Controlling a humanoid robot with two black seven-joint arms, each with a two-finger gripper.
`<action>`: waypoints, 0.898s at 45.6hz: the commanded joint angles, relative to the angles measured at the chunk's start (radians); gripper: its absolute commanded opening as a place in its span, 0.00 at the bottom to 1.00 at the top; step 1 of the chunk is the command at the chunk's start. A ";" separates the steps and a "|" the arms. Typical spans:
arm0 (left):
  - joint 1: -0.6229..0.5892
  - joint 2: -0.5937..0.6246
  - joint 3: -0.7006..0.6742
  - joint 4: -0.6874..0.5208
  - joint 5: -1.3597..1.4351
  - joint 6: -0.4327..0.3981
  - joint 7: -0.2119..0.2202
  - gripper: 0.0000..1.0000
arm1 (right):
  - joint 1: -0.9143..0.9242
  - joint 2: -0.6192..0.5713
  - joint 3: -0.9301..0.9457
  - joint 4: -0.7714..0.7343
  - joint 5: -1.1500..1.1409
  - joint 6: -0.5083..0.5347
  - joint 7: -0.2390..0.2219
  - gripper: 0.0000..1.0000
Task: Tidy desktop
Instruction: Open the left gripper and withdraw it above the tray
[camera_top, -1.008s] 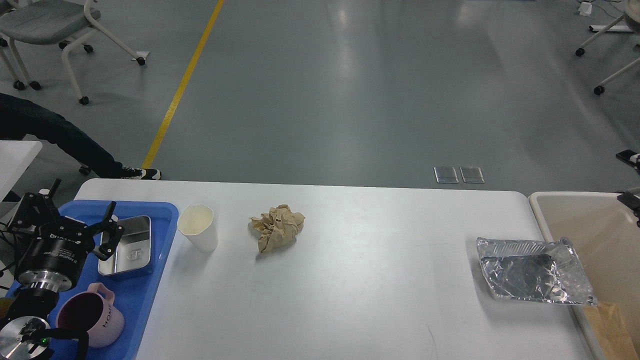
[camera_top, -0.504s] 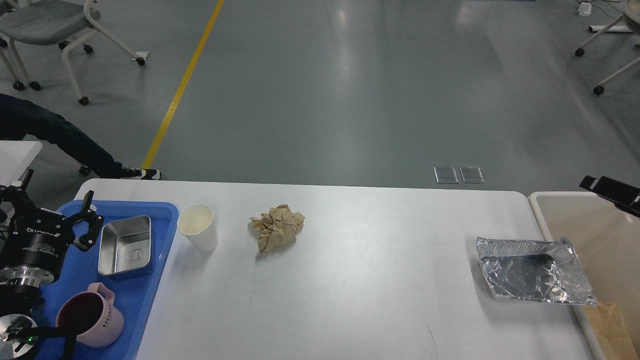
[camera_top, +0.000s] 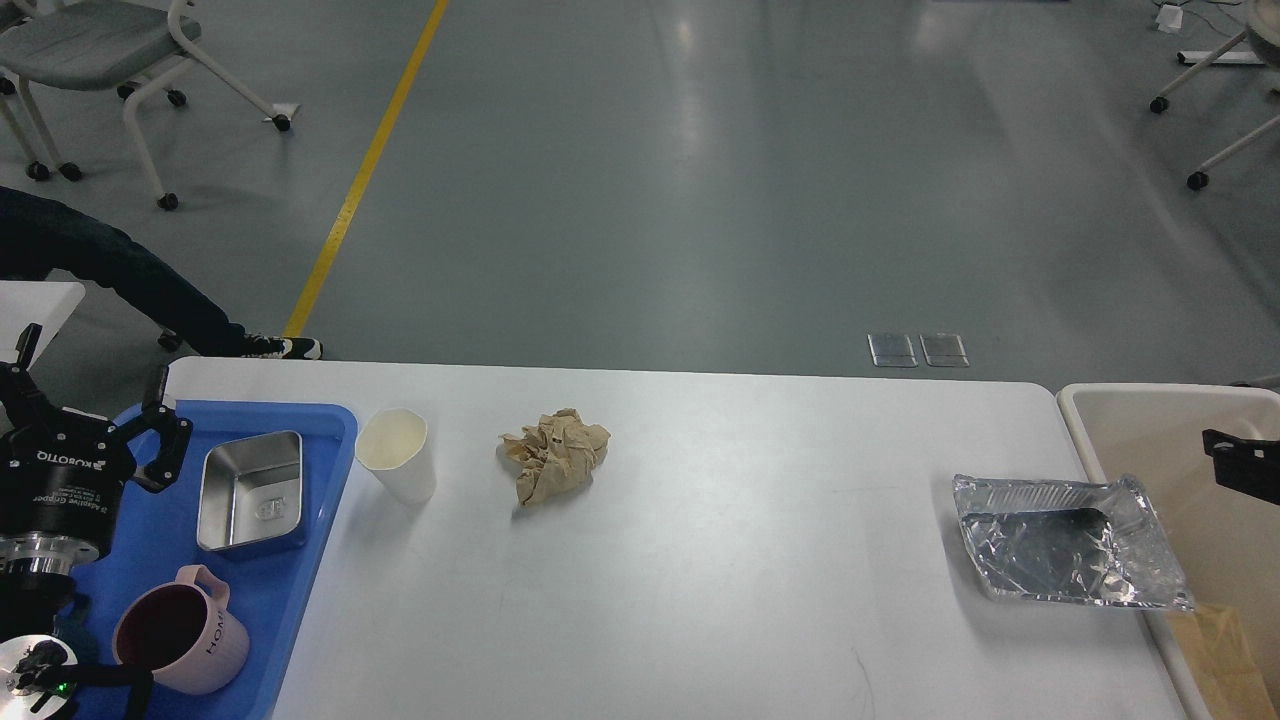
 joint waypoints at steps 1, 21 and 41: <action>0.008 -0.006 0.000 0.001 -0.007 0.000 0.006 0.96 | -0.014 -0.004 -0.002 -0.002 -0.065 -0.011 0.001 1.00; 0.008 -0.015 0.041 0.001 -0.041 -0.011 0.154 0.96 | -0.228 -0.116 -0.014 -0.100 -0.148 -0.149 0.050 1.00; 0.008 -0.029 0.043 0.010 -0.077 -0.003 0.147 0.96 | -0.238 -0.110 0.018 -0.141 0.172 -0.302 0.297 1.00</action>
